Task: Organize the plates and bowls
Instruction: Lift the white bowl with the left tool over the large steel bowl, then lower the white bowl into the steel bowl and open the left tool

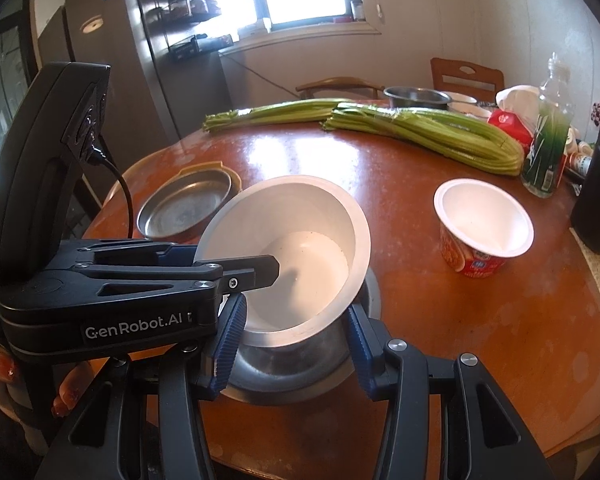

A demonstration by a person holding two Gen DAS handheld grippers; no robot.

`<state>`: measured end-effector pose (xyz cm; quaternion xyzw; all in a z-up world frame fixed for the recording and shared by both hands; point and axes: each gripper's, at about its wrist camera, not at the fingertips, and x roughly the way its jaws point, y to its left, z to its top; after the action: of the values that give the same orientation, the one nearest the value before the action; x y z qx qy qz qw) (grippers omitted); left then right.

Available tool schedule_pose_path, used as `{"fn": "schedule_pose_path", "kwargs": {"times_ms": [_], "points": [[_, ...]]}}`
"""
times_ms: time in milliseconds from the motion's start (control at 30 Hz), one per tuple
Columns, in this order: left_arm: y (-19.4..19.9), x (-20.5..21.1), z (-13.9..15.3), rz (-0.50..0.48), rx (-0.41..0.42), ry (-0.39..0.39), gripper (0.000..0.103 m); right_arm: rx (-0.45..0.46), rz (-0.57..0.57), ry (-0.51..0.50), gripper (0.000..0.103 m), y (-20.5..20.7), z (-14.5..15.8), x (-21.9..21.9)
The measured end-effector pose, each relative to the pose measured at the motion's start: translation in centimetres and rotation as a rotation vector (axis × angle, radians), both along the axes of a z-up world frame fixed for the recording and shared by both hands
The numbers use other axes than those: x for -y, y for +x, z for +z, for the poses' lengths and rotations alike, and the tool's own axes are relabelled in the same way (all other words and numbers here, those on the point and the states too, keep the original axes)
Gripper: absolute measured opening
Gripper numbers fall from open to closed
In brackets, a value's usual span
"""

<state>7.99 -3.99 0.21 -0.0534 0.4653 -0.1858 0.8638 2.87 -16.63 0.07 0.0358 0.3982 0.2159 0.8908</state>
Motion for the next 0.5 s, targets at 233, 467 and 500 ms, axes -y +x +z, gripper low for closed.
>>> {"fn": "schedule_pose_path", "kwargs": {"times_ms": [233, 467, 500], "points": [[0.2, 0.2, -0.9, 0.003, -0.021, 0.02, 0.038, -0.04, 0.005, -0.001, 0.051, 0.4, -1.0, 0.0], [0.1, 0.3, -1.4, 0.006, -0.036, 0.032, 0.039, -0.06, 0.015, 0.005, 0.051, 0.3, -1.4, 0.1], [0.1, 0.4, -1.4, 0.006, -0.037, 0.032, 0.039, -0.064, 0.017, 0.008, 0.051, 0.3, -1.4, 0.1]]}}
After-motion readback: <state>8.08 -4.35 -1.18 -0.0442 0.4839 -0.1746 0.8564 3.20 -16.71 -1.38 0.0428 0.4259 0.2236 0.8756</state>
